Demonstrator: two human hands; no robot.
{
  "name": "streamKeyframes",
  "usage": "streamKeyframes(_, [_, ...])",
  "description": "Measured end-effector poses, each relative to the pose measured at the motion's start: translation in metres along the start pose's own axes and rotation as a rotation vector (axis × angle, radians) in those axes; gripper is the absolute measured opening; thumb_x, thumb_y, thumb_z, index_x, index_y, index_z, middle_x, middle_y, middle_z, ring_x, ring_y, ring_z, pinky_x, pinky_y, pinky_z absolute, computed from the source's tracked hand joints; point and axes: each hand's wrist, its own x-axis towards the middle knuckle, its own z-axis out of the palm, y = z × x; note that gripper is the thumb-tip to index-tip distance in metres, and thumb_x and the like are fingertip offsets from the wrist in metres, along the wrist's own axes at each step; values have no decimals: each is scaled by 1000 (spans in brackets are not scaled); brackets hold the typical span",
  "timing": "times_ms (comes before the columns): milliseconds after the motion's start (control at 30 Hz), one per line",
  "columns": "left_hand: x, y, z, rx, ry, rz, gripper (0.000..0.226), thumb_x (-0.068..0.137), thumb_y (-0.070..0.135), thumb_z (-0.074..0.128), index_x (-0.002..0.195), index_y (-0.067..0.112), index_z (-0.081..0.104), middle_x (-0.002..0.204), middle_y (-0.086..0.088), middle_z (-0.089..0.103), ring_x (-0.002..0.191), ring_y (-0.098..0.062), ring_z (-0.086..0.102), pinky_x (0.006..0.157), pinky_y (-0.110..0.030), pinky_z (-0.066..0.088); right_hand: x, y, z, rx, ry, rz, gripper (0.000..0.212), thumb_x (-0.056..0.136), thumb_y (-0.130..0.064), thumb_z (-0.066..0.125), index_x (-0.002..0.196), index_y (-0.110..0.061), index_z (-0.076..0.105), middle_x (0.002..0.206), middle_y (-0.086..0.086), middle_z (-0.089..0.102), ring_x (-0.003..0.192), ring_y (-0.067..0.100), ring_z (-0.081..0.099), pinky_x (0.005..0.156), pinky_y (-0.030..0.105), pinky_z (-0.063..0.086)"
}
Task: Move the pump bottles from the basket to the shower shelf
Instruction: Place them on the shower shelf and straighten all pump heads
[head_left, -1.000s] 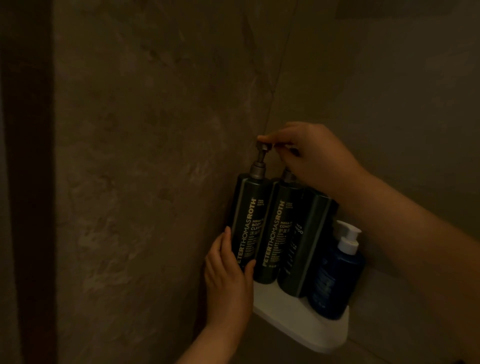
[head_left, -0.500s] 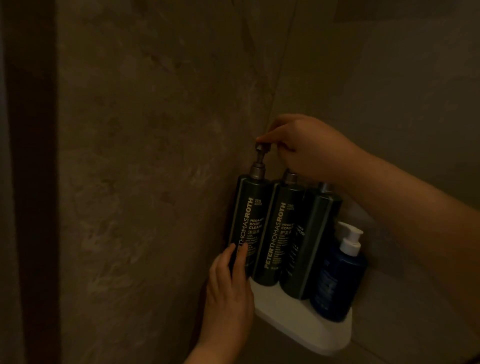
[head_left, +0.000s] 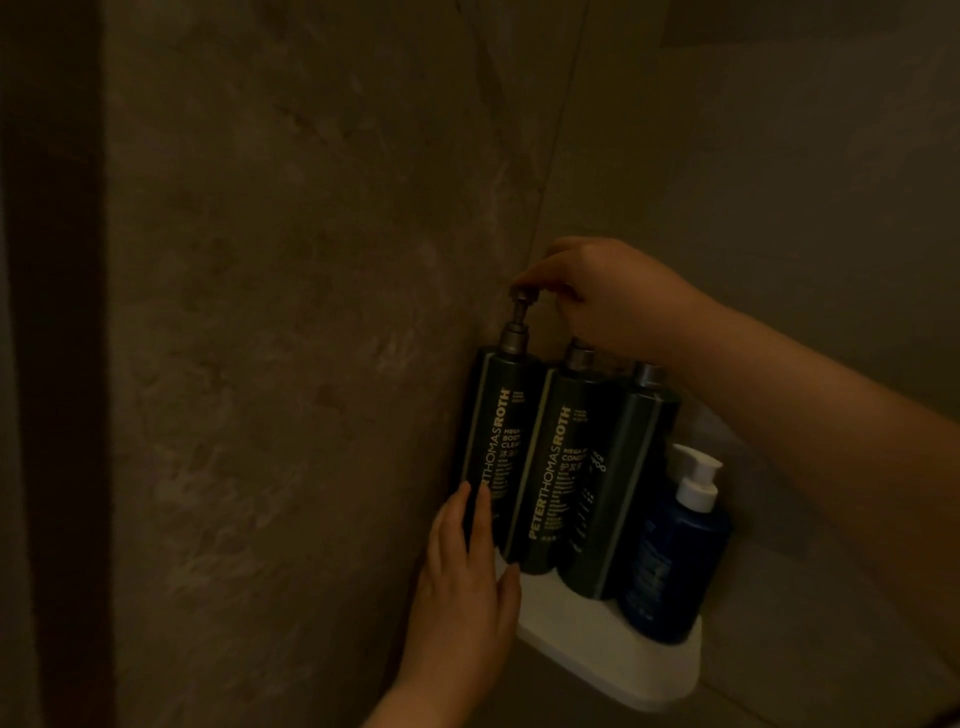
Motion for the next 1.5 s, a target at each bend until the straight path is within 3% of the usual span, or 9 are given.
streamKeyframes(233, [8, 2, 2, 32, -23, -34, 77, 96, 50, 26, 127, 34, -42, 138, 19, -34, 129, 1, -21, 107, -21, -3, 4, 4, 6, 0, -14, 25, 52, 79, 3, 43, 123, -18, 63, 112, 9, 58, 104, 28, 55, 74, 25, 34])
streamKeyframes(400, [14, 1, 6, 49, -40, -47, 74, 96, 50, 25, 131, 30, -36, 150, 10, -28, 139, -8, -14, 111, -25, -2, 5, 7, 9, 7, -17, 35, 53, 77, 4, 44, 121, -18, 64, 102, 2, 55, 101, 27, 56, 72, 22, 30])
streamKeyframes(533, [20, 2, 6, 40, -70, -42, 72, 96, 49, 26, 134, 29, -32, 152, 6, -25, 141, -12, -10, 112, -27, 1, 6, 9, 11, -3, -22, 68, 53, 80, 2, 43, 125, -19, 61, 116, 9, 58, 106, 29, 55, 75, 21, 31])
streamKeyframes(633, [25, 2, 5, 33, -87, -54, 74, 96, 48, 30, 137, 25, -28, 154, 3, -22, 142, -14, -7, 113, -28, 3, 6, 11, 12, -15, -44, 92, 54, 80, 1, 44, 127, -21, 59, 115, 10, 57, 106, 30, 54, 72, 22, 30])
streamKeyframes(967, [23, 4, 4, 43, -93, -78, 78, 96, 49, 31, 134, 26, -33, 154, 1, -22, 142, -15, -7, 113, -28, 1, 7, 8, 10, -7, -61, 114, 52, 81, -1, 44, 126, -22, 60, 117, 11, 57, 107, 29, 54, 74, 22, 30])
streamKeyframes(1133, [18, 2, 3, 43, -95, -69, 80, 96, 48, 32, 137, 25, -32, 154, 2, -21, 142, -14, -5, 112, -27, -1, 2, 8, 6, 56, -99, 171, 46, 84, -7, 46, 126, -21, 59, 121, 8, 59, 109, 26, 56, 84, 28, 43])
streamKeyframes(1233, [15, 1, 2, 31, -86, -62, 80, 96, 46, 35, 137, 26, -30, 154, 4, -20, 141, -12, -8, 113, -27, -2, -3, 12, 1, 86, -57, 213, 42, 87, -11, 47, 128, -18, 57, 122, 9, 62, 110, 25, 58, 82, 23, 39])
streamKeyframes(1500, [12, 8, 3, -90, -44, 23, 73, 95, 41, 41, 147, 29, -8, 152, 11, -2, 138, -8, 6, 111, -22, 6, -21, 28, -10, 96, -109, 275, 28, 91, -22, 54, 117, -25, 64, 104, 0, 68, 86, 10, 54, 73, 23, 38])
